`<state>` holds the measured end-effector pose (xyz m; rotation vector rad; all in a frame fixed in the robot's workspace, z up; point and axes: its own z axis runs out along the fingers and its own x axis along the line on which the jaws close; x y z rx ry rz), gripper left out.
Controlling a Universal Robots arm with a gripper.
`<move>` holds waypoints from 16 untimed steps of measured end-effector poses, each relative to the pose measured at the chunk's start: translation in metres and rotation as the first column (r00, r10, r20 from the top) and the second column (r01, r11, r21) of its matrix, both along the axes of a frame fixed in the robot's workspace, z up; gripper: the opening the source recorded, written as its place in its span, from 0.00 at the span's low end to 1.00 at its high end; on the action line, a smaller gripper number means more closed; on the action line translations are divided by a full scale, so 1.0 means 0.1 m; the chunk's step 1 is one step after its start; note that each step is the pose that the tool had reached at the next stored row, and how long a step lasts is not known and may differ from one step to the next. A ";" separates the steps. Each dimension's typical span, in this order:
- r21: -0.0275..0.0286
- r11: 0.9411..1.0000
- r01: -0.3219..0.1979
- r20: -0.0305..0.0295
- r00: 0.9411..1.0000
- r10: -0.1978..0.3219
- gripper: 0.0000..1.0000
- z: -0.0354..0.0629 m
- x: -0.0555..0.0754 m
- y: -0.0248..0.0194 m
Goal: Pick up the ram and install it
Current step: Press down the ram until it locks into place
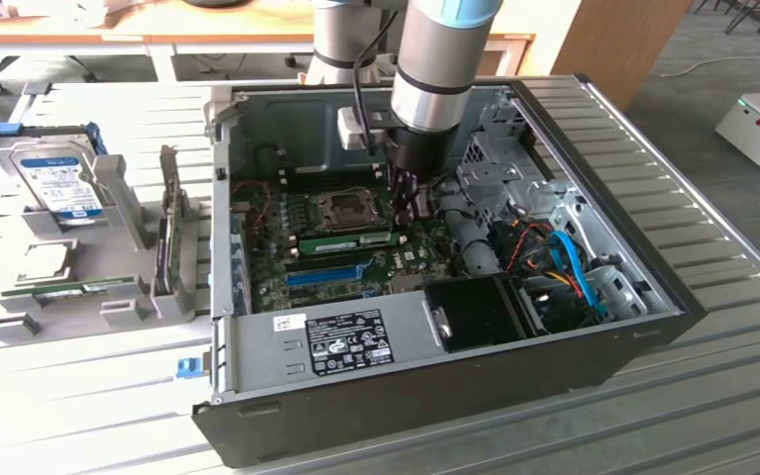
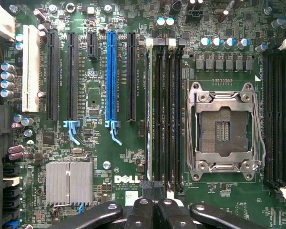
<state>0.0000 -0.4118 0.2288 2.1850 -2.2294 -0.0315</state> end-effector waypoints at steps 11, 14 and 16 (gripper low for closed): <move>0.000 1.000 0.000 0.000 1.000 0.000 0.11 -0.014 0.00 0.000; 0.000 1.000 0.000 0.000 1.000 0.000 0.11 -0.014 0.00 0.000; 0.000 1.000 0.000 0.000 1.000 0.000 0.11 -0.018 0.00 0.000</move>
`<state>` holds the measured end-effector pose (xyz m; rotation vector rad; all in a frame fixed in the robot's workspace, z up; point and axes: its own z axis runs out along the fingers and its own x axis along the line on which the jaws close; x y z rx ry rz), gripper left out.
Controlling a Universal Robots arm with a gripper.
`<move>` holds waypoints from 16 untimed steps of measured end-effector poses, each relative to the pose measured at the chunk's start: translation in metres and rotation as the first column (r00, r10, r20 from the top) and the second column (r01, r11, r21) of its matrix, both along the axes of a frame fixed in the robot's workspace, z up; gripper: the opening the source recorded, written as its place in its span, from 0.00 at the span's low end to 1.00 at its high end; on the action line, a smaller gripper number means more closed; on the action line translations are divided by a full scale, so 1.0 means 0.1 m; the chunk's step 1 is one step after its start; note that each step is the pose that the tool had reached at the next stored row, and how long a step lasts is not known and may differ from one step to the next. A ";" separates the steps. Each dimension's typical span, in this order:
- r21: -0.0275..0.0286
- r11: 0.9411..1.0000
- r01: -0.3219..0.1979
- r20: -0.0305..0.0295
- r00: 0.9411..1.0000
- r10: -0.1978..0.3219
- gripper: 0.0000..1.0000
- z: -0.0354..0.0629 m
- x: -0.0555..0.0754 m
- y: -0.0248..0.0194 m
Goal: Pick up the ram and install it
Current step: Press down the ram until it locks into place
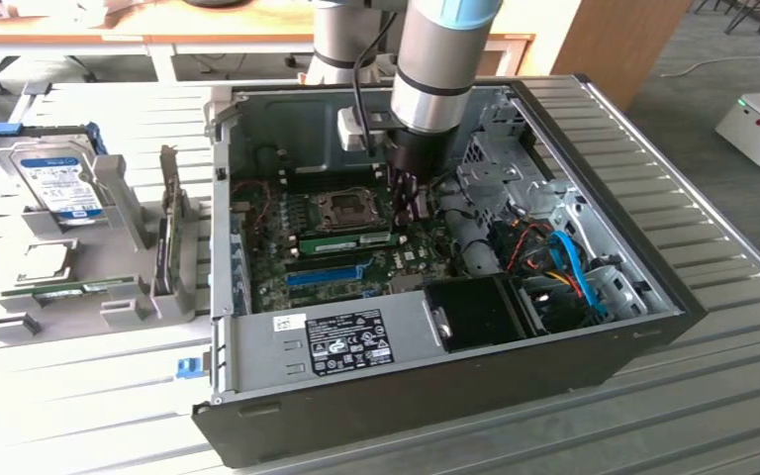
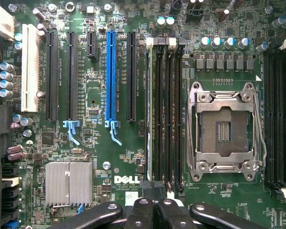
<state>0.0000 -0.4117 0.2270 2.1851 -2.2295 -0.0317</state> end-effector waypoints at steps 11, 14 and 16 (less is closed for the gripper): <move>0.000 1.000 0.000 0.000 1.000 0.000 0.11 -0.010 0.00 0.000; 0.000 1.000 0.000 0.000 1.000 0.000 0.11 -0.011 0.00 0.000; 0.000 1.000 0.000 0.000 1.000 0.000 0.11 -0.015 0.00 0.000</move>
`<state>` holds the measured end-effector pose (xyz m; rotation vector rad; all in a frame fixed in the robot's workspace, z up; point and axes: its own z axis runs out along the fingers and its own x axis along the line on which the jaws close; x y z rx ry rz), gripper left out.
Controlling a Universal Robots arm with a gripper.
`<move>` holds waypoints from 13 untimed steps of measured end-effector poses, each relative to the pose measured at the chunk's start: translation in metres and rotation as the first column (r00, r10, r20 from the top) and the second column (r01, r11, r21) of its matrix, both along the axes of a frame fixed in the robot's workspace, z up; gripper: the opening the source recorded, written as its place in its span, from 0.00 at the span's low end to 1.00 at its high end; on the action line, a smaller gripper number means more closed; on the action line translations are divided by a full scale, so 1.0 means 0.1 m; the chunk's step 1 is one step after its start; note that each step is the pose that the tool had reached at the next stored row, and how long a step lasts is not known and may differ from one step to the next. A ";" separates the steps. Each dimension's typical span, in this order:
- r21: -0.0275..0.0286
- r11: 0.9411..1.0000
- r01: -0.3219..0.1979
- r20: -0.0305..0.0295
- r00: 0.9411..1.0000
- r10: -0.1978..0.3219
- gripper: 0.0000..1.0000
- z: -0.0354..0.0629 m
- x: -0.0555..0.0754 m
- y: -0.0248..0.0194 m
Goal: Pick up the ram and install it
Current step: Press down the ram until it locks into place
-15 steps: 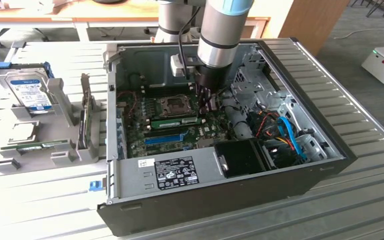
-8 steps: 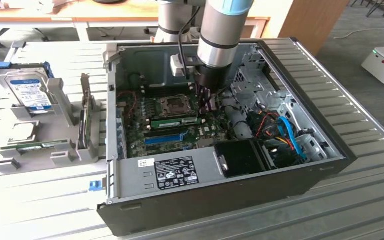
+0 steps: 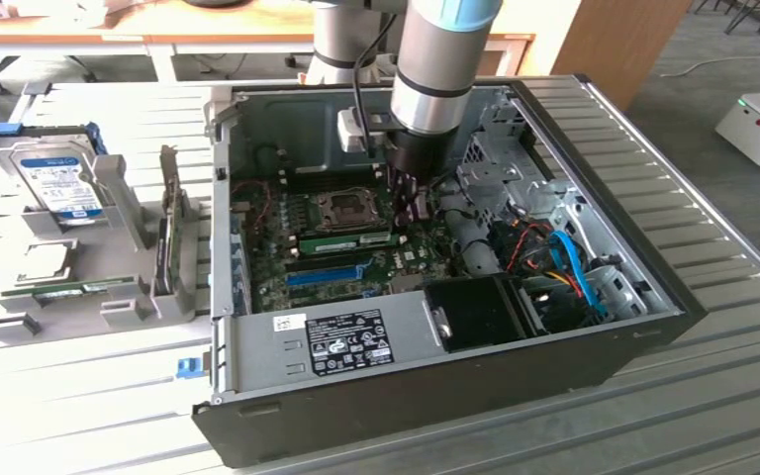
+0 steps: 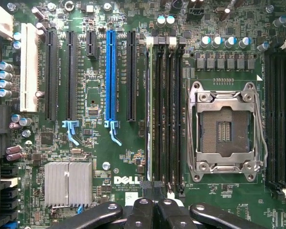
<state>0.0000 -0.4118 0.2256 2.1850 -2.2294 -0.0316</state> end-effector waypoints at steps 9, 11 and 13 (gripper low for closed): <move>0.000 1.000 0.000 0.000 1.000 0.000 0.11 -0.007 0.00 0.000; 0.000 1.000 0.000 0.000 1.000 0.000 0.11 -0.007 0.00 0.000; 0.000 1.000 0.000 0.000 1.000 0.000 0.11 -0.007 0.00 0.000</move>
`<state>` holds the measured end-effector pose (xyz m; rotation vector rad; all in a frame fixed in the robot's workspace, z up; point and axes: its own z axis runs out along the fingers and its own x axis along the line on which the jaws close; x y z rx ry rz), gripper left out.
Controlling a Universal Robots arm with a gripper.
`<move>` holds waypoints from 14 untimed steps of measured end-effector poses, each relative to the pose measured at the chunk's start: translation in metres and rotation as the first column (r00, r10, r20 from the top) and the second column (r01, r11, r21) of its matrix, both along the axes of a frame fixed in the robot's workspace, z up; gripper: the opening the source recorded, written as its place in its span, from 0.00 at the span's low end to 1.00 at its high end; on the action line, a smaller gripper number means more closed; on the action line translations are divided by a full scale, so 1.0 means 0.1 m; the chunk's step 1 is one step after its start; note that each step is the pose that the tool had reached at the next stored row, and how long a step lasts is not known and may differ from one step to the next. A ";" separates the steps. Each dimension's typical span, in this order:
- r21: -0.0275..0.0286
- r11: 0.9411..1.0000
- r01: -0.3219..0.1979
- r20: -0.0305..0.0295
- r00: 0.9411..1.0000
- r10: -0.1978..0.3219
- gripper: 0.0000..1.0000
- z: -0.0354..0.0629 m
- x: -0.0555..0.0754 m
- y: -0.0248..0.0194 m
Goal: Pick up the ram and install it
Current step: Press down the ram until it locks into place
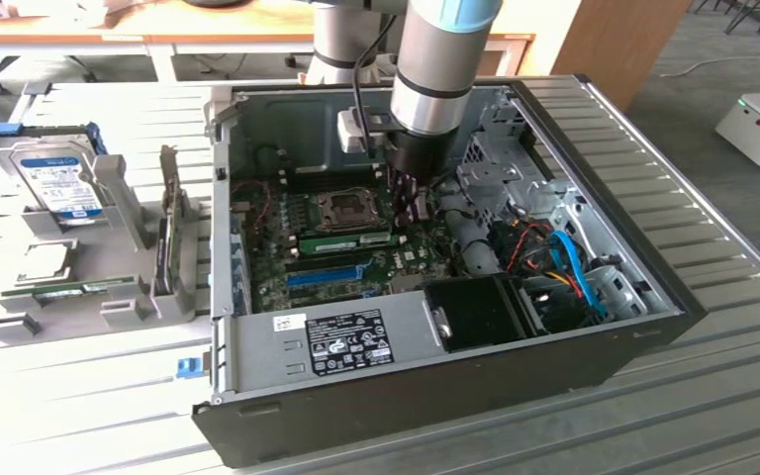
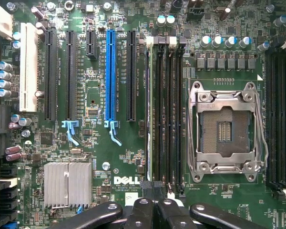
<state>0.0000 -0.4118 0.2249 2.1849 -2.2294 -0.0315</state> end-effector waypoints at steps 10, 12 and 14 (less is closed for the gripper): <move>0.000 1.000 0.000 0.000 1.000 0.000 0.11 -0.008 0.00 0.000; 0.000 1.000 0.000 0.000 1.000 0.000 0.11 -0.011 0.00 0.000; 0.000 1.000 0.000 0.000 1.000 0.000 0.11 -0.011 0.00 0.000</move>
